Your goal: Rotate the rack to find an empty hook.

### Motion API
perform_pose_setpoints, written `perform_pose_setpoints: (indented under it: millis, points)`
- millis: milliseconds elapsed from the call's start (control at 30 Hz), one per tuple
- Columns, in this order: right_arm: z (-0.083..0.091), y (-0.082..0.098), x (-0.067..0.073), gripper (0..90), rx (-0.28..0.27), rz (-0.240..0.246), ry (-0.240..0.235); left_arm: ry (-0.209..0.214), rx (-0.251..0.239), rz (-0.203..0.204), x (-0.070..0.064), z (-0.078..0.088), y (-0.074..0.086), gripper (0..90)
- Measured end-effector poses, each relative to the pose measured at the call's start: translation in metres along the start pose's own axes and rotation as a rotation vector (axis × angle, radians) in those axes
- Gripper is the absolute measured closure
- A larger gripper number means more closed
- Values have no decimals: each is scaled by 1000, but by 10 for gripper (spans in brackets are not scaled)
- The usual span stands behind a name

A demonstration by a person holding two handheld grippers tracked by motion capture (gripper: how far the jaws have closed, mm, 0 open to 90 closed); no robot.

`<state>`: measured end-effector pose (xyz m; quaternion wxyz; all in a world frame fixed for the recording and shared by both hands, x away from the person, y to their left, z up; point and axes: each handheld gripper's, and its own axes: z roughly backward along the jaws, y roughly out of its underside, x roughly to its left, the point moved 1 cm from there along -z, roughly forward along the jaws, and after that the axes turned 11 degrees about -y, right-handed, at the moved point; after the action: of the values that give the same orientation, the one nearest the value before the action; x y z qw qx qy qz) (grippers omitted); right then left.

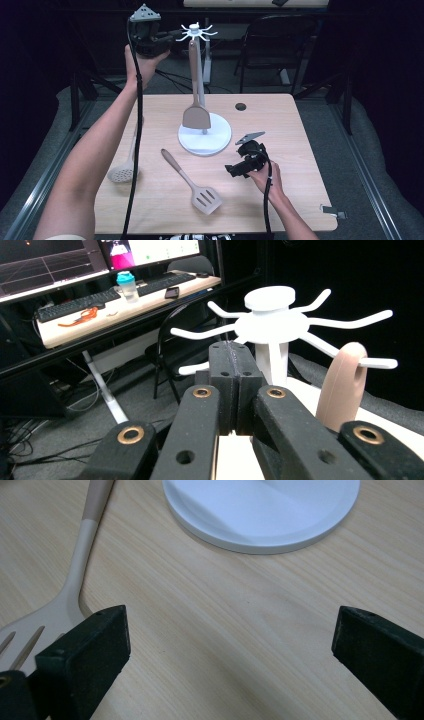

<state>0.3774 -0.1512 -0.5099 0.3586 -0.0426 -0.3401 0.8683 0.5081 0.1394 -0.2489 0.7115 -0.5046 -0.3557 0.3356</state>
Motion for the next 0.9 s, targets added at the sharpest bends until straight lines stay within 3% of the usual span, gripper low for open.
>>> perform_pose_setpoints:
  millis: [500,667,900]
  points:
    - [-1,-1,2,23,0,-3,-1,34,9,-31,-6,21,17,900]
    - [-1,-1,2,23,2,-1,-2,62,-4,-39,-10,26,16,900]
    - [-1,-1,2,27,3,0,2,66,-20,-57,-15,27,10,900]
